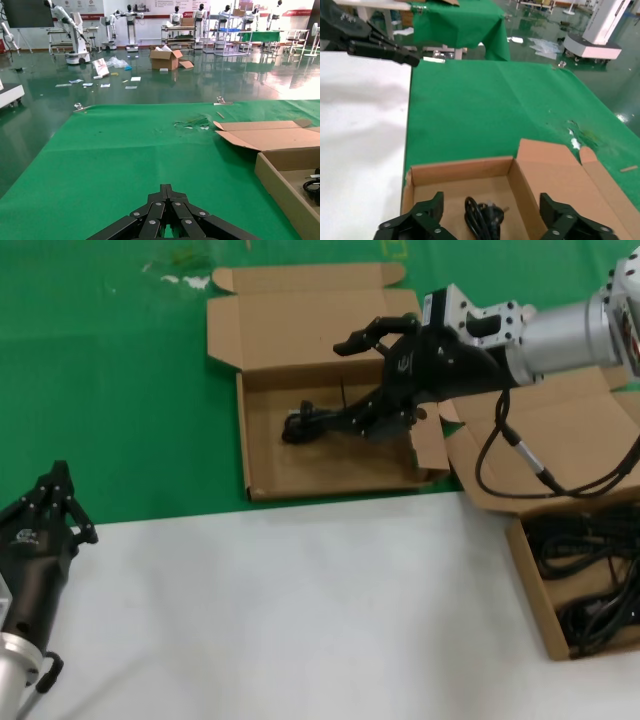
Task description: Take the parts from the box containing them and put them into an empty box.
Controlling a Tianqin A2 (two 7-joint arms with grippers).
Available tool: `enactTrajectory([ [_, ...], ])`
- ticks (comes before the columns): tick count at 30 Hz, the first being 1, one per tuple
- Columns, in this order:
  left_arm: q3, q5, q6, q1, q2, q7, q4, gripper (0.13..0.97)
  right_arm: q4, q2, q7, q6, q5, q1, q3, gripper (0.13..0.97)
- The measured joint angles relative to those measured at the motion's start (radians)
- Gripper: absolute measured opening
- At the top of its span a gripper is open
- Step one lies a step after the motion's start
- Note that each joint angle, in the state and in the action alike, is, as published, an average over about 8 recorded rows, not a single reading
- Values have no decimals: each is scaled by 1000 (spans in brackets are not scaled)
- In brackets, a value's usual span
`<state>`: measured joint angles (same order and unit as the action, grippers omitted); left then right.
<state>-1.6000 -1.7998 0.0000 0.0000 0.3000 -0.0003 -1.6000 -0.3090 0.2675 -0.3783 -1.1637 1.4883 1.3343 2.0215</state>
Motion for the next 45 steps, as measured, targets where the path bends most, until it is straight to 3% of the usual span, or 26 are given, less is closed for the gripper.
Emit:
enactTrajectory([
  [11,0,0,0,0,0,0,0,165,-93,15,36,43,23,-81,-25,785],
  [15,0,0,0,0,0,0,0,180,-149,16,52,97,37,-140,-44,831],
  [20,0,0,0,0,0,0,0,247,-229,17,74,171,56,-224,-71,906],
  [24,0,0,0,0,0,0,0,287,-297,18,94,234,72,-294,-93,927],
  [32,0,0,0,0,0,0,0,459,-430,20,132,358,104,-434,-137,962],
  [36,0,0,0,0,0,0,0,459,-497,21,151,421,120,-504,-159,963],
  [45,0,0,0,0,0,0,0,676,-648,23,194,562,157,-662,-209,966],
])
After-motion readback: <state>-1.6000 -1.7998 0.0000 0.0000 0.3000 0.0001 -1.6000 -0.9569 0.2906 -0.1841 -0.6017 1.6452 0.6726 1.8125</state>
